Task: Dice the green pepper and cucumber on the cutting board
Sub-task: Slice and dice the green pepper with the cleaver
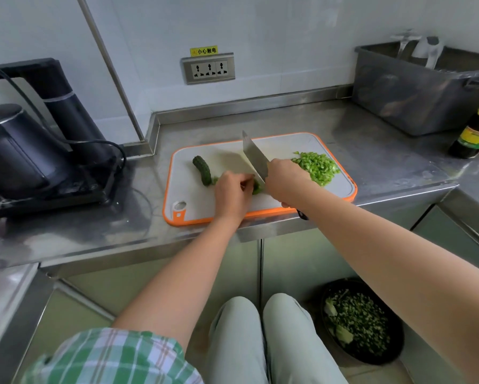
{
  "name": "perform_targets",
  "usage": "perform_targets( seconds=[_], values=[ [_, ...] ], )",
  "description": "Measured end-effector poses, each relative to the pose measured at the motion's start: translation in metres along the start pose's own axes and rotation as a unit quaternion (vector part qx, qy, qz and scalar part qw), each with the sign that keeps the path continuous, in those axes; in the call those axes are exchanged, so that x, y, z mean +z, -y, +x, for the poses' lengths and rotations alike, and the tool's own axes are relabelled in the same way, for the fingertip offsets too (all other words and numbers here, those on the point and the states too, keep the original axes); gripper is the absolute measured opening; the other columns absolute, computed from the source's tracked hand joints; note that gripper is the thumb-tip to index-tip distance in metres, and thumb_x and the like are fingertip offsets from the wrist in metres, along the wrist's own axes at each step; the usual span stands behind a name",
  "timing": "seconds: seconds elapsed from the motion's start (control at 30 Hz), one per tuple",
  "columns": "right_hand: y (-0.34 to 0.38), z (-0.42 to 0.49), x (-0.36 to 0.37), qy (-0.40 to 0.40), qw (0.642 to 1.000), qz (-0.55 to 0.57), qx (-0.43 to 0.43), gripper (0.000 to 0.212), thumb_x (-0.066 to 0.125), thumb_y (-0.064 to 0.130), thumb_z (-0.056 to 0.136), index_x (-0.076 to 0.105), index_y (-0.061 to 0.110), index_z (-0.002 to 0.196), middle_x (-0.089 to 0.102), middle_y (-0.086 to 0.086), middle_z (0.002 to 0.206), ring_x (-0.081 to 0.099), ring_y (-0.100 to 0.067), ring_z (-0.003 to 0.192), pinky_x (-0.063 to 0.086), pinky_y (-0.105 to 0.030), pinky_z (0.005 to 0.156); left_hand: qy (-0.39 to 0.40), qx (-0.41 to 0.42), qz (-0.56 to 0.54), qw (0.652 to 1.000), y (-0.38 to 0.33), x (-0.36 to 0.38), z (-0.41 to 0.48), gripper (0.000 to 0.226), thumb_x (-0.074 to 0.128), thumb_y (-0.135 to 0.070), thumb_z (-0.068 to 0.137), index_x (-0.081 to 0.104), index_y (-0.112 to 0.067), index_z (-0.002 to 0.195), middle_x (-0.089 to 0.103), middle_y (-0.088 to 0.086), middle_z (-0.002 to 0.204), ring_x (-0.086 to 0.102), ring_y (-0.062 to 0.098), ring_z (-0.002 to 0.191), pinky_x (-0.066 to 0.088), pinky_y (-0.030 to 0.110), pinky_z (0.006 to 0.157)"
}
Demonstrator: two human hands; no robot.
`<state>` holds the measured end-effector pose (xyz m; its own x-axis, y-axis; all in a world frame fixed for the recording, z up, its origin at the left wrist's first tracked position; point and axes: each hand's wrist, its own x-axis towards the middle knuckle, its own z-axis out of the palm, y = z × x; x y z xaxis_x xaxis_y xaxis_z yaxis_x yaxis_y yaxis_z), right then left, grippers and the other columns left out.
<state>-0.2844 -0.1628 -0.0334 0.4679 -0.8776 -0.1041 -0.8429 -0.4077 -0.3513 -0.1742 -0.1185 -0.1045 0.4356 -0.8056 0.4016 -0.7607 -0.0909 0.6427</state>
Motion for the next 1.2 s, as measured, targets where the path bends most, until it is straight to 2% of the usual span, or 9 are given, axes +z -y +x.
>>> perform_targets(
  seconds=[0.07,0.17,0.23,0.3,0.43,0.73,0.93,1.1,1.2],
  values=[
    [-0.001,0.0,0.001,-0.005,1.0,-0.018,0.001,0.019,0.043,0.005,0.093,0.051,0.006,0.11,0.059,-0.01,0.092,0.068,-0.031,0.087,0.05,-0.033,0.067,-0.003,0.007,0.021,1.0,0.005,0.003,-0.005,0.028,0.052,-0.015,0.084,0.076,-0.024,0.096,0.067,0.011,0.078,0.059,0.029,0.075,0.031,0.03,0.059],
    [-0.009,0.003,0.001,-0.001,1.0,0.015,0.013,0.007,0.04,0.005,0.091,0.046,0.006,0.088,0.058,-0.008,0.066,0.062,-0.023,0.05,0.046,-0.025,0.048,0.0,-0.011,0.009,1.0,0.006,0.0,-0.008,0.031,0.058,-0.01,0.087,0.072,-0.021,0.112,0.064,0.01,0.091,0.056,0.024,0.082,0.036,0.028,0.068],
    [-0.018,0.003,0.0,-0.012,0.999,0.037,0.03,0.013,0.039,0.008,0.091,0.047,0.004,0.083,0.062,-0.009,0.06,0.059,-0.02,0.043,0.044,-0.023,0.045,-0.007,-0.031,-0.002,0.999,0.006,-0.001,-0.007,0.028,0.062,-0.011,0.086,0.071,-0.017,0.113,0.065,0.008,0.094,0.059,0.022,0.084,0.043,0.028,0.074],
    [-0.028,0.002,0.001,-0.016,0.996,0.083,0.033,0.015,0.041,0.009,0.091,0.052,-0.001,0.09,0.067,-0.015,0.069,0.06,-0.023,0.046,0.05,-0.028,0.049,-0.026,-0.068,-0.034,0.997,0.003,0.0,-0.005,0.02,0.068,-0.015,0.085,0.07,-0.012,0.104,0.069,0.005,0.09,0.062,0.021,0.08,0.049,0.03,0.076],
    [-0.032,-0.009,-0.008,-0.03,0.992,0.126,0.005,0.012,0.041,0.006,0.09,0.05,-0.001,0.088,0.066,-0.023,0.081,0.057,-0.026,0.044,0.045,-0.027,0.042,-0.059,-0.107,-0.05,0.991,0.001,0.001,-0.002,0.01,0.071,-0.022,0.083,0.068,-0.012,0.086,0.07,0.002,0.081,0.064,0.02,0.076,0.045,0.026,0.066],
    [-0.009,-0.029,-0.02,-0.012,0.997,0.032,-0.062,0.013,0.04,0.007,0.092,0.042,0.007,0.079,0.048,-0.007,0.068,0.055,-0.021,0.044,0.036,-0.025,0.038,-0.074,-0.131,-0.029,0.988,0.002,0.002,-0.001,0.016,0.066,-0.027,0.085,0.068,-0.012,0.09,0.072,0.003,0.087,0.064,0.022,0.083,0.04,0.026,0.065],
    [-0.008,-0.028,-0.016,-0.029,0.997,0.0,-0.069,0.022,0.04,0.006,0.089,0.034,0.013,0.069,0.048,-0.007,0.071,0.053,-0.023,0.048,0.038,-0.028,0.043,-0.073,-0.136,-0.008,0.988,0.002,0.004,0.0,0.019,0.064,-0.031,0.085,0.068,-0.013,0.09,0.072,0.004,0.088,0.064,0.025,0.085,0.044,0.03,0.068],
    [-0.006,-0.032,-0.019,-0.012,0.996,-0.04,-0.075,0.025,0.04,0.007,0.09,0.031,0.013,0.067,0.044,-0.007,0.07,0.052,-0.027,0.055,0.039,-0.028,0.044,-0.076,-0.123,0.0,0.989,0.0,0.003,-0.001,0.019,0.064,-0.03,0.085,0.069,-0.011,0.089,0.071,0.006,0.088,0.063,0.026,0.084,0.036,0.028,0.064],
    [-0.005,-0.038,-0.024,0.003,0.996,-0.047,-0.071,0.025,0.039,0.006,0.09,0.033,0.012,0.067,0.046,-0.008,0.069,0.054,-0.023,0.049,0.041,-0.027,0.044,-0.078,-0.116,0.01,0.99,0.0,0.002,-0.002,0.02,0.062,-0.029,0.087,0.068,-0.01,0.091,0.071,0.006,0.089,0.062,0.026,0.084,0.033,0.027,0.063]
  ],
)
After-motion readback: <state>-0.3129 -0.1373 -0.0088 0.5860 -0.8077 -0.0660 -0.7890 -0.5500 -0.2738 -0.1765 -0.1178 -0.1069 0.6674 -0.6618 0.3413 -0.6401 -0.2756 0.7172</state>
